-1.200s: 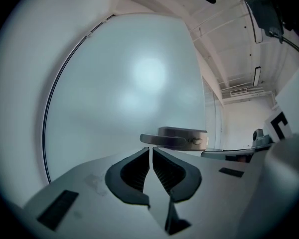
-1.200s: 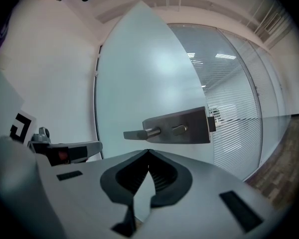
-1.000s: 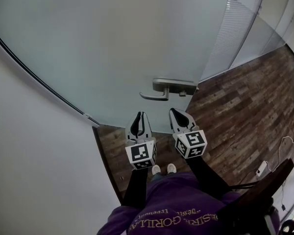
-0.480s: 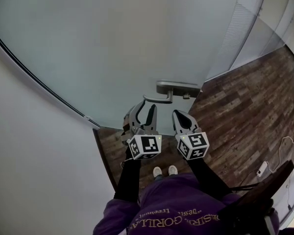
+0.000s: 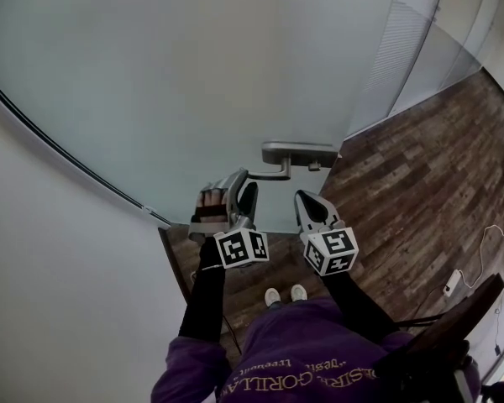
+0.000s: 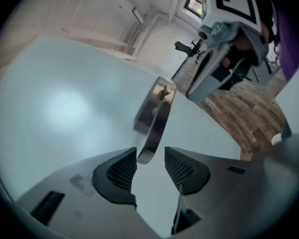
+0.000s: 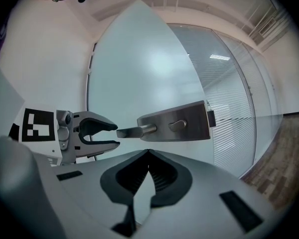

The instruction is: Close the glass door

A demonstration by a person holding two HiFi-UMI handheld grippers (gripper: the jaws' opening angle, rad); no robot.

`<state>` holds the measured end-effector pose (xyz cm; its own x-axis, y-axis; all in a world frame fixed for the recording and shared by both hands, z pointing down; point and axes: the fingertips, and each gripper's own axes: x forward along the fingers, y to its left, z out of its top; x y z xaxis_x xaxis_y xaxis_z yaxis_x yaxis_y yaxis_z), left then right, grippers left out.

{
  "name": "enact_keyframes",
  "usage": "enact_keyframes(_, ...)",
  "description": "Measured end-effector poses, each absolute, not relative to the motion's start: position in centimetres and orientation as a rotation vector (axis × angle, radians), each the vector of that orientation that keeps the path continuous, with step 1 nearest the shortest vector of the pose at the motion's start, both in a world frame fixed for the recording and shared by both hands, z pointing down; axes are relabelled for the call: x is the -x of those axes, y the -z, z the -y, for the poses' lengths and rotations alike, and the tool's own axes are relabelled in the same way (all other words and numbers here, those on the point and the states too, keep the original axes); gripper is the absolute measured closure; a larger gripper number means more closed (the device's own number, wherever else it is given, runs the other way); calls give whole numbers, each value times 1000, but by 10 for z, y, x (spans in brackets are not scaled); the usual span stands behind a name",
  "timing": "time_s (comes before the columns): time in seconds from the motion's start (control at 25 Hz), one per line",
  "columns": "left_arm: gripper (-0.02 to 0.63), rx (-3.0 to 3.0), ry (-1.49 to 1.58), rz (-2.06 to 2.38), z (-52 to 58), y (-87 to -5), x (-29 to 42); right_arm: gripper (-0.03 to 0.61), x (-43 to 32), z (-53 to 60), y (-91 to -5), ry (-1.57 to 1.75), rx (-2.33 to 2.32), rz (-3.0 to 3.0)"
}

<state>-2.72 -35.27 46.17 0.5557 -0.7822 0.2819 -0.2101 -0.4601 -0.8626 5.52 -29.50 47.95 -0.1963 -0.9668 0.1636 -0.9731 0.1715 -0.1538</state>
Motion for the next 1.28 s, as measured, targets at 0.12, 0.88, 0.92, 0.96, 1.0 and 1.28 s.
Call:
enact_keyframes(0.12, 463, 1880, 925, -794, 362, -469, 23, 588, -62, 299, -484, -346, -1983, 2378)
enact_keyframes(0.88, 469, 1871, 923, -767, 360, -458, 8, 588, -54, 298, -477, -340, -1986, 2373)
enact_keyframes(0.92, 471, 1872, 931, -758, 360, -458, 8, 588, -53, 298, -477, -338, -1983, 2373)
enact_keyframes(0.96, 472, 1872, 934, -751, 360, -458, 8, 588, -52, 297, -478, -337, -1979, 2373)
enact_keyframes(1.0, 472, 1871, 936, -745, 359, -458, 8, 588, -50, 296, -478, -337, -1977, 2372)
enact_keyframes(1.28, 474, 1904, 950, -710, 359, -460, 7, 588, -41, 290, -481, -317, -1965, 2360)
